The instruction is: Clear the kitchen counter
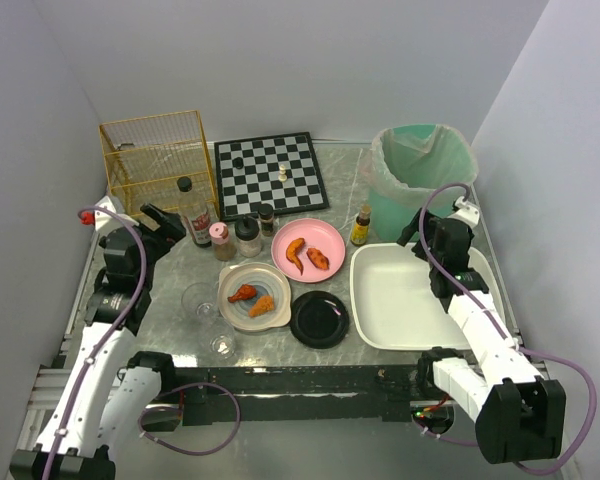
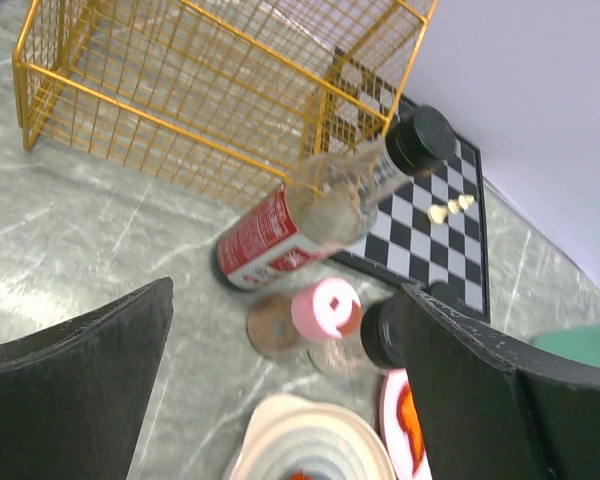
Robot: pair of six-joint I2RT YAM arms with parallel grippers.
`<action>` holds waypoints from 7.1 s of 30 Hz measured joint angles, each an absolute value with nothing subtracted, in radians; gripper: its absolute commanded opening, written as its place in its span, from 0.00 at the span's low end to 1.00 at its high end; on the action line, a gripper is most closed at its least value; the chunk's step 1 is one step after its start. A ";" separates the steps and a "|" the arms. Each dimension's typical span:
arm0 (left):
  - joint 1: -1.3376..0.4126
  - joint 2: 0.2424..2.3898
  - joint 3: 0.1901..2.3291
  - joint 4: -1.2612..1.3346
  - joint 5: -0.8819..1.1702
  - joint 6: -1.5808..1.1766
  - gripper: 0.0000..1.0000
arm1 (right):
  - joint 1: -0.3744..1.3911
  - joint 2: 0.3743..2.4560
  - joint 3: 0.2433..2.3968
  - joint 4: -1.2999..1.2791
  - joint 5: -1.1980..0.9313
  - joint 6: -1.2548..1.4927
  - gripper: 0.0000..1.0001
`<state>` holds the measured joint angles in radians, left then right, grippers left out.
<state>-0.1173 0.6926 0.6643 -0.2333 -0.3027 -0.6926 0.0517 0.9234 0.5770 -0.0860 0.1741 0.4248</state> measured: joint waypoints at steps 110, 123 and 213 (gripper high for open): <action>-0.574 1.090 0.741 -0.729 -0.295 -0.860 0.56 | 0.860 1.111 0.758 -0.292 0.150 0.743 0.98; -0.583 1.158 0.739 -0.707 -0.364 -0.883 0.12 | 0.838 1.111 0.758 -0.290 0.111 0.739 0.98; -0.653 0.933 0.861 0.346 0.767 -0.953 0.01 | 0.630 0.780 0.566 0.524 -0.588 1.002 0.87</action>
<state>-0.6525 0.9329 0.8612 0.3462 0.7670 -0.9535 0.6300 0.7795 0.5663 0.5243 -0.5877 1.0023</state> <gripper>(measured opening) 0.061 0.941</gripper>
